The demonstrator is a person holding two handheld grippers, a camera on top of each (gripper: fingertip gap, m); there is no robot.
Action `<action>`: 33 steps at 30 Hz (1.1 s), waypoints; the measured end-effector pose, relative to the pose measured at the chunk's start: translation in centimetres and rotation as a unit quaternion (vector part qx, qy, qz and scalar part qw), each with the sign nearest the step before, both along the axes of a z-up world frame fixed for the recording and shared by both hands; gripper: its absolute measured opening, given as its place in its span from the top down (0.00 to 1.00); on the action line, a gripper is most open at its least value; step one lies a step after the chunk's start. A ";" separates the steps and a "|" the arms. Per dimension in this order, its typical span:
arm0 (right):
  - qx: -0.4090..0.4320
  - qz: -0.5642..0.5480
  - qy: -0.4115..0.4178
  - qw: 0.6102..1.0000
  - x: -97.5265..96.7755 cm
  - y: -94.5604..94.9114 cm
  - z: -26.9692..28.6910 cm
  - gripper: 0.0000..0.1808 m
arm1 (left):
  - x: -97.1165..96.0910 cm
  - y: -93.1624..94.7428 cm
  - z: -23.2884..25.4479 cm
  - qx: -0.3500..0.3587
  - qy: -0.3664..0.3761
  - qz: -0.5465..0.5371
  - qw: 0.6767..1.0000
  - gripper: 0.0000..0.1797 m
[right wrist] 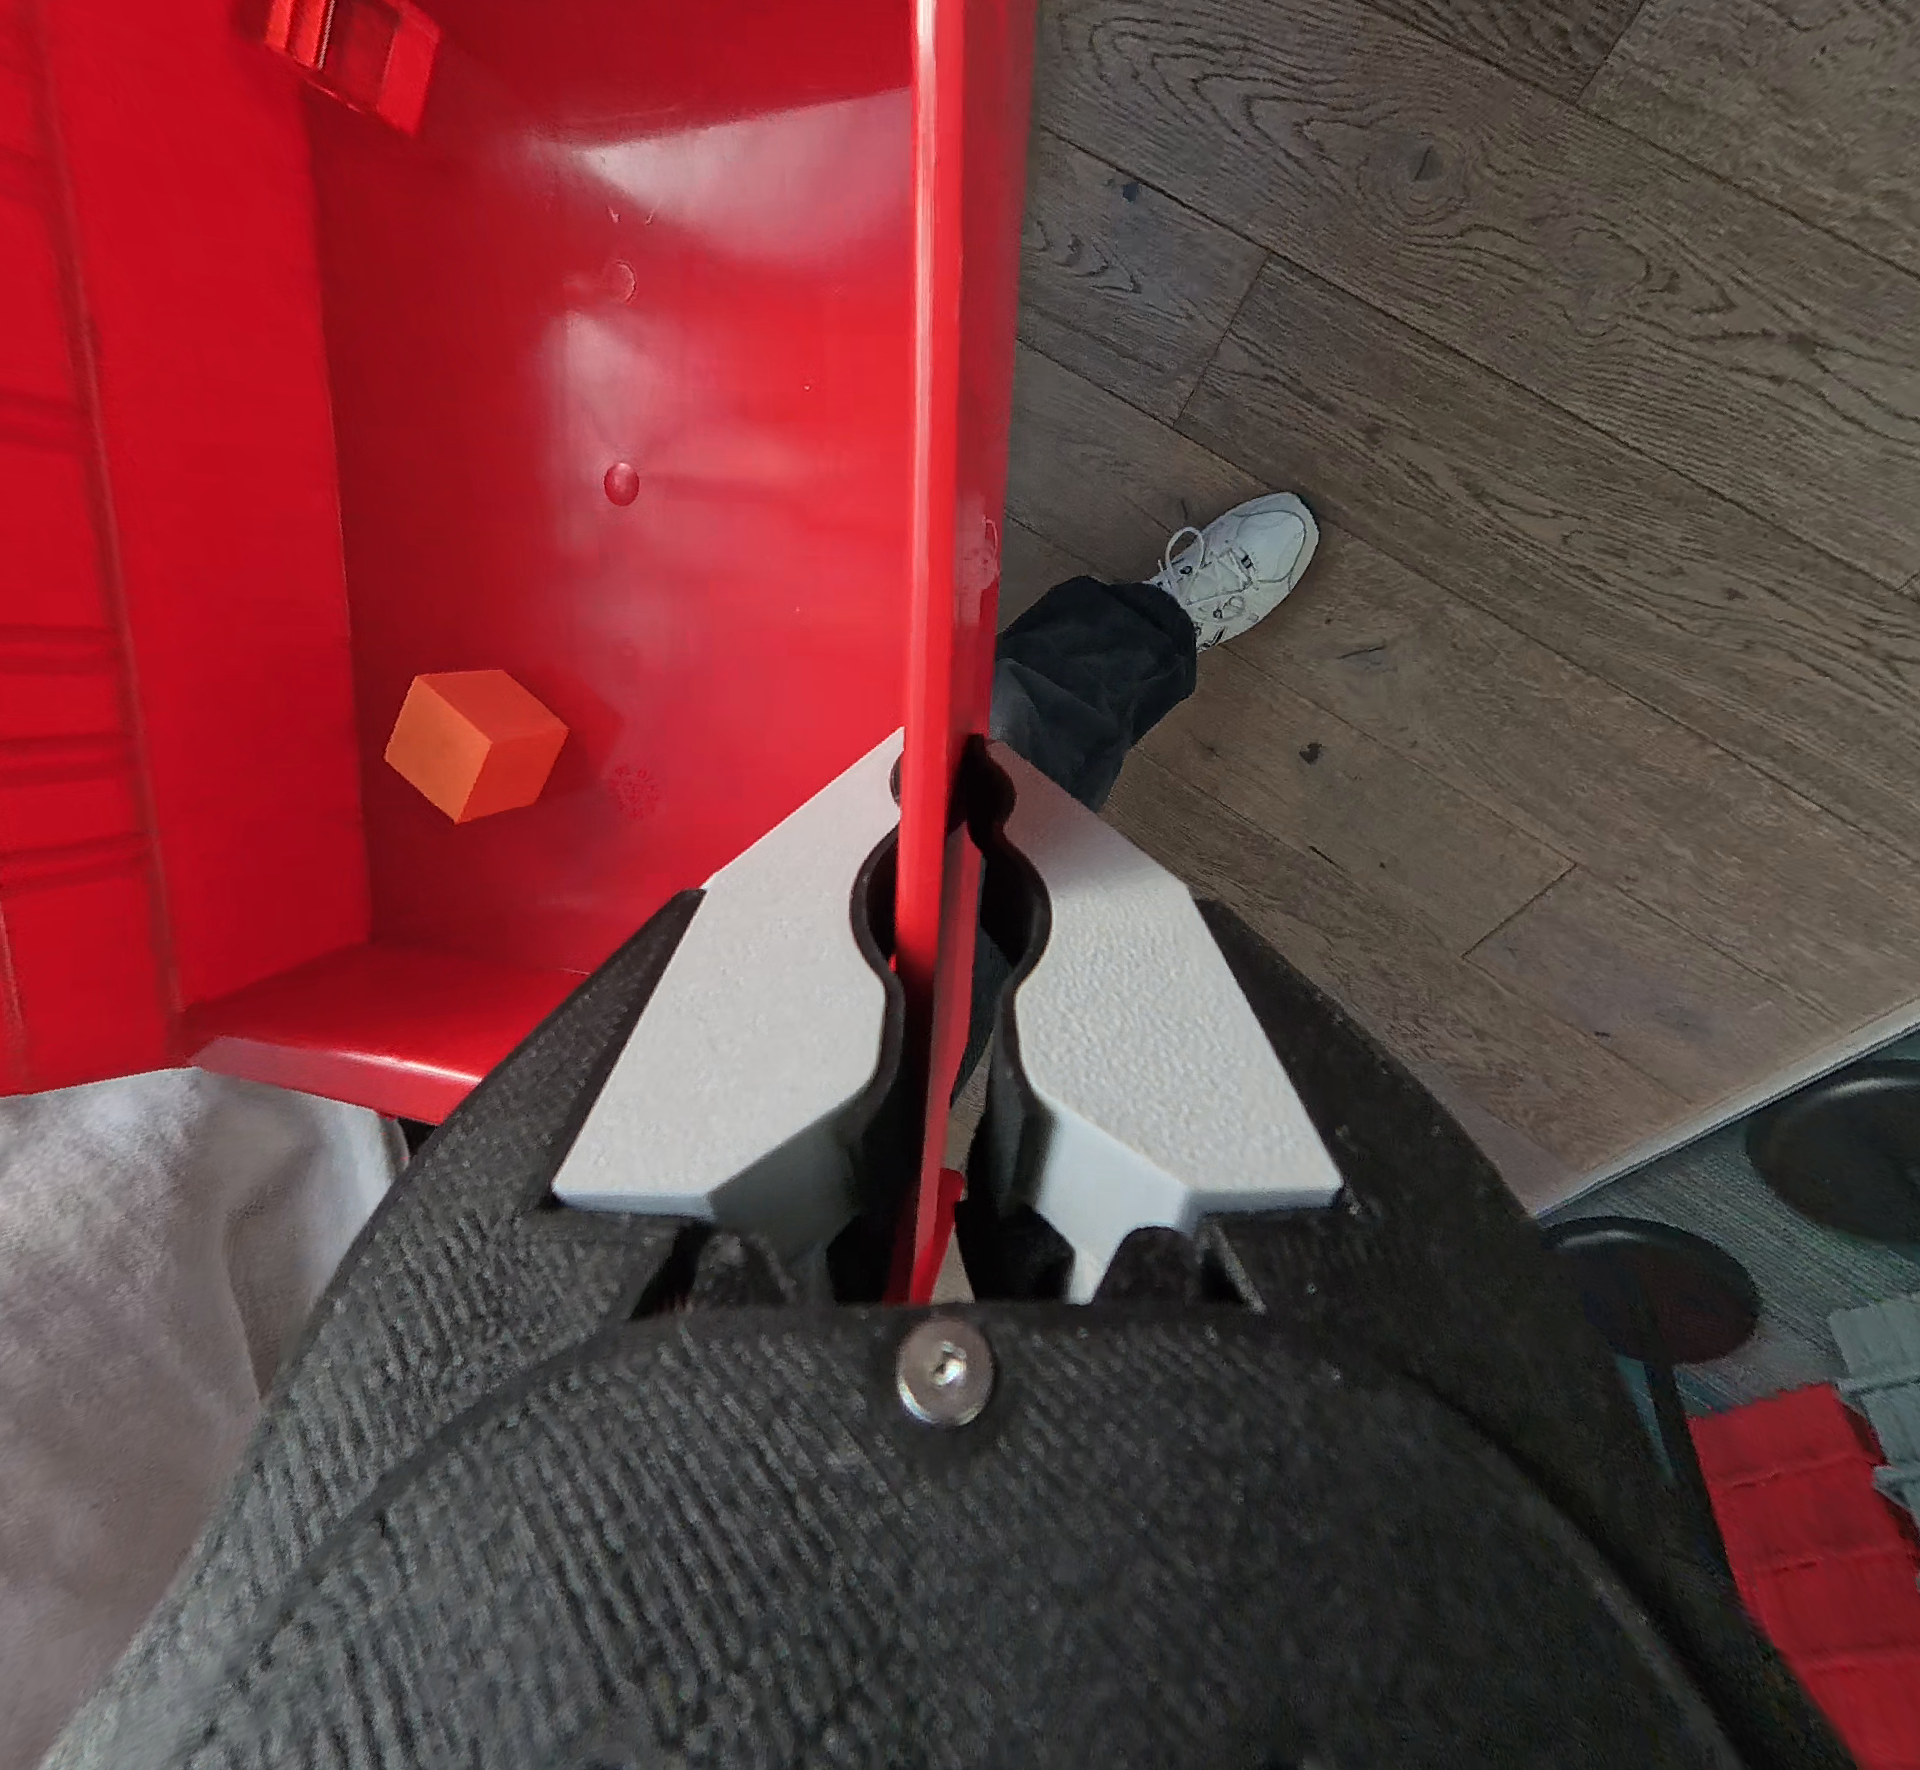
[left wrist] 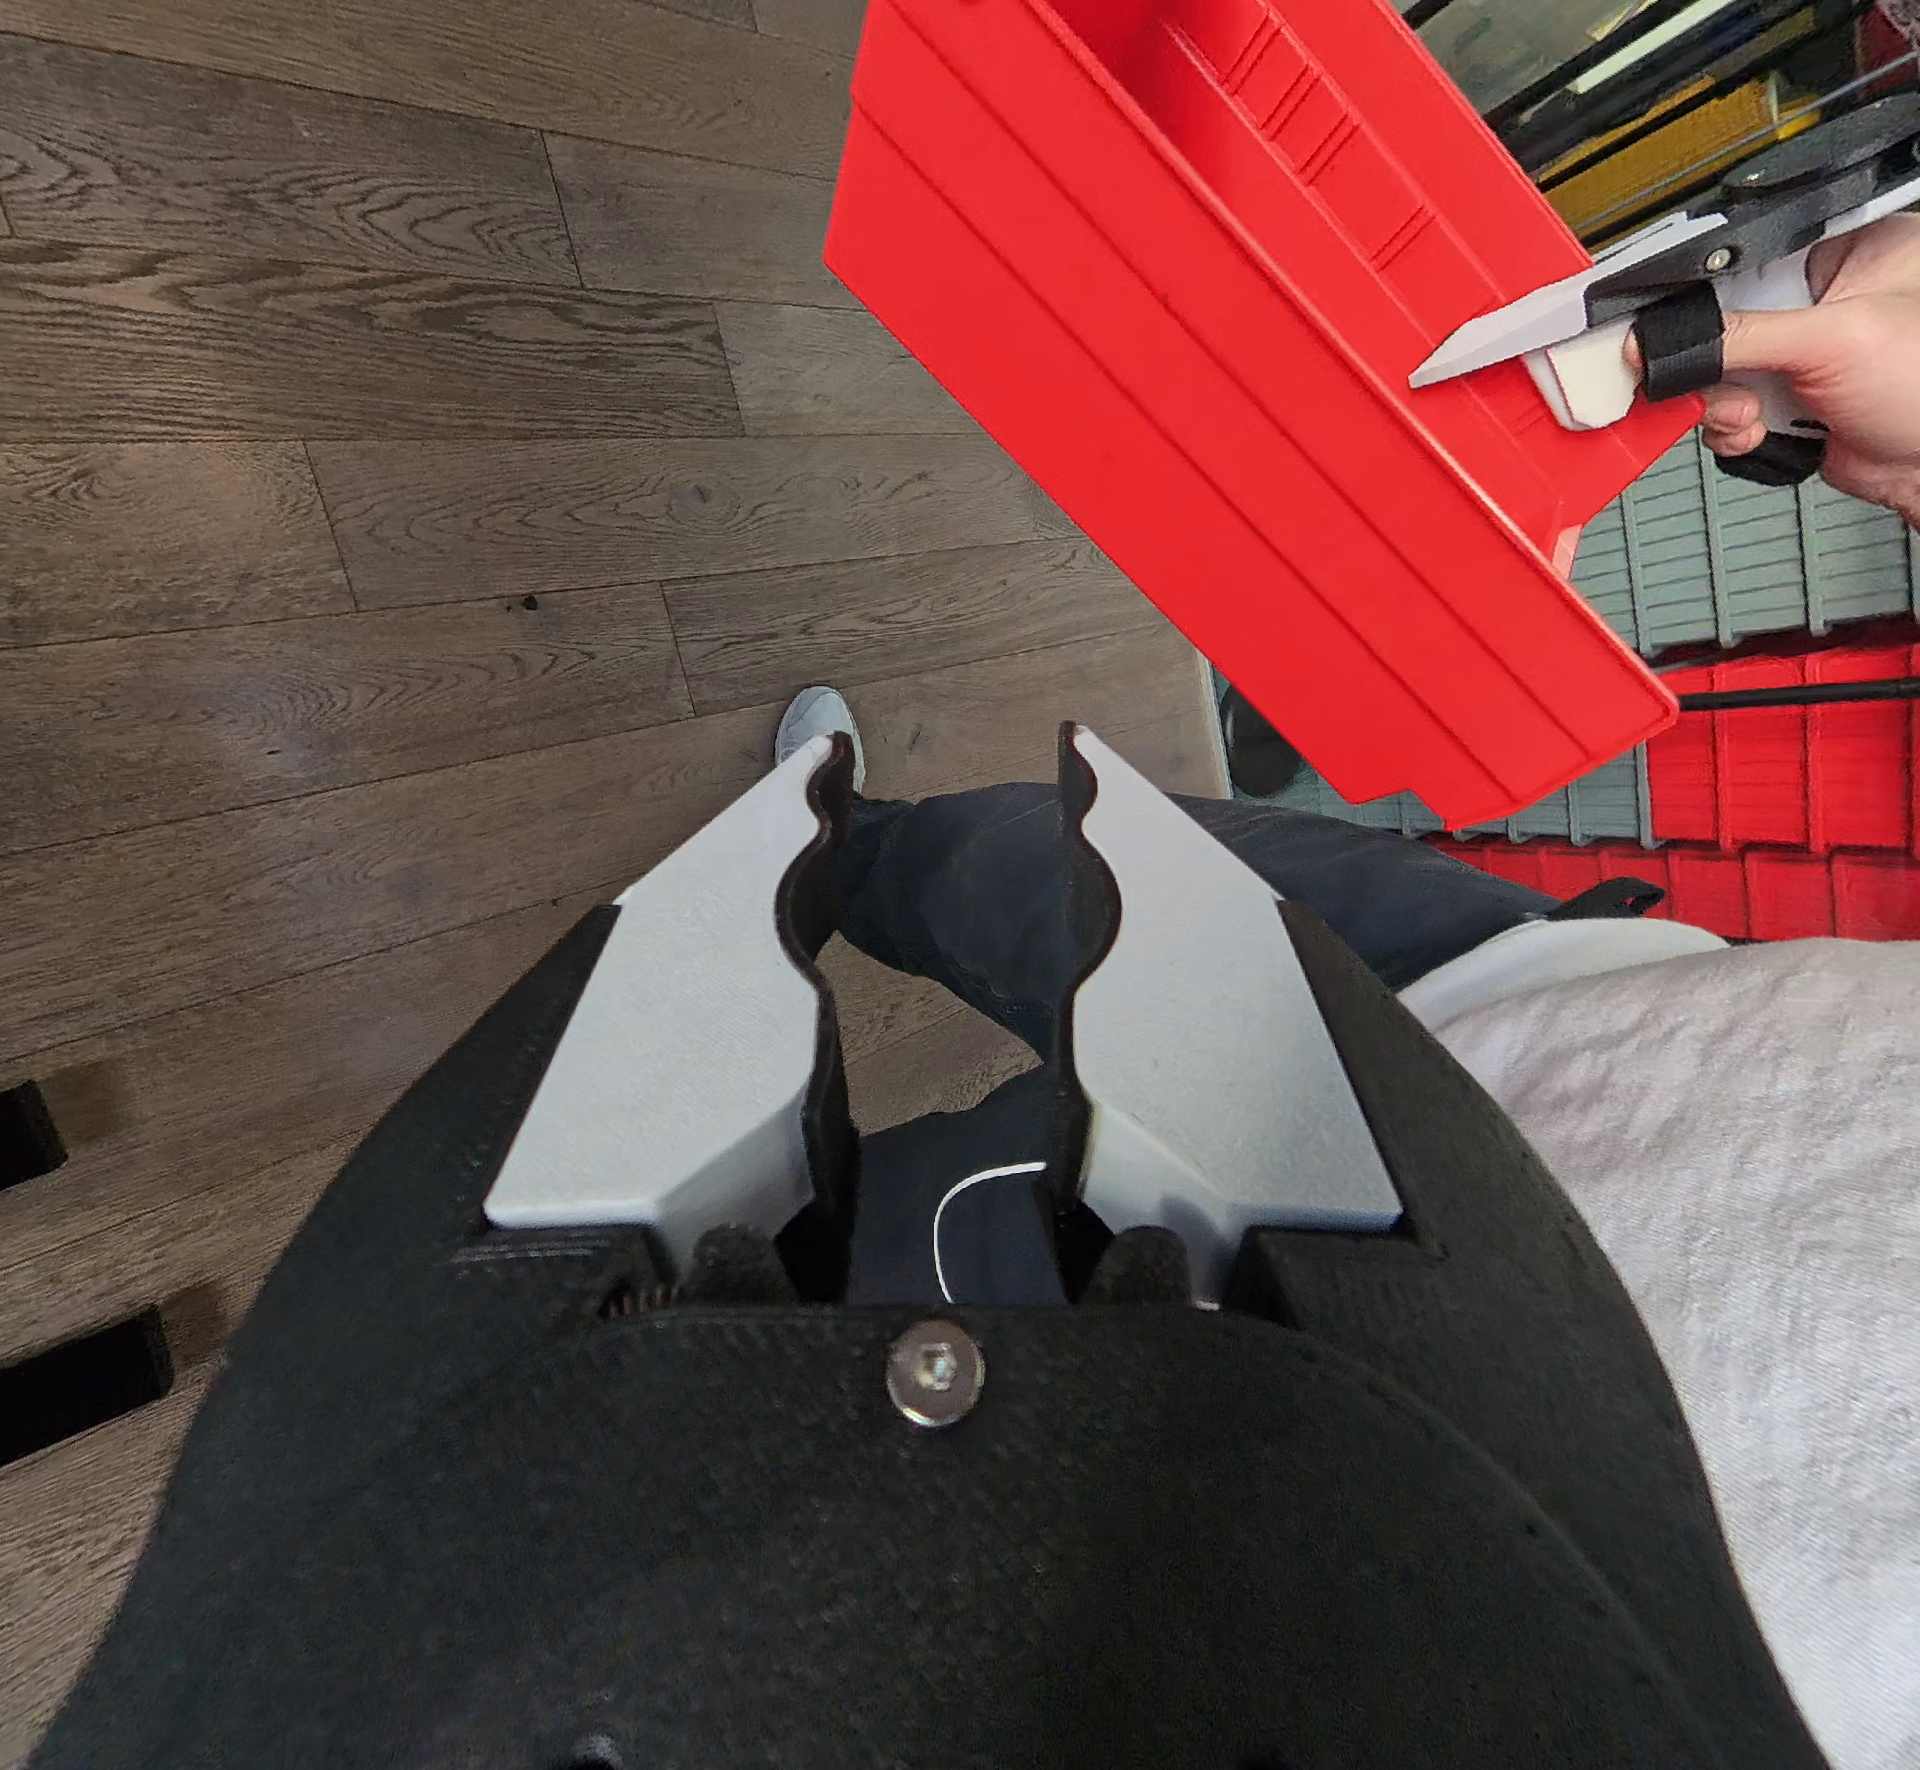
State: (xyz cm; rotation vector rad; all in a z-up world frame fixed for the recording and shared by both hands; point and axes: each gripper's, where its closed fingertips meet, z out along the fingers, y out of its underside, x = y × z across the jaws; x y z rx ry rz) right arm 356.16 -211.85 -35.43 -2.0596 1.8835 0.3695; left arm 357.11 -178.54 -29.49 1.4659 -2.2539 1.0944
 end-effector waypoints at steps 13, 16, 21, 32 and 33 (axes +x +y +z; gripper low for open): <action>-0.042 0.115 -0.024 0.992 21.4 -12.1 1.6 0.98 | 18.5 -17.3 4.7 -0.022 -0.031 0.029 0.999 0.79; -0.036 0.115 -0.024 0.992 26.0 -11.9 1.3 0.98 | 22.4 -17.3 5.0 -0.039 -0.026 0.044 0.998 0.78; -0.039 0.130 -0.021 0.991 34.6 -10.0 0.8 0.98 | 30.2 -14.2 5.4 -0.066 -0.048 0.083 0.993 0.79; -0.053 0.224 -0.076 0.970 54.0 -1.1 3.5 0.98 | 45.9 -2.0 4.8 -0.038 -0.082 0.166 0.982 0.80; -0.049 0.232 -0.080 0.968 55.4 -0.2 3.5 0.98 | 46.5 -1.2 4.4 -0.031 -0.082 0.175 0.981 0.80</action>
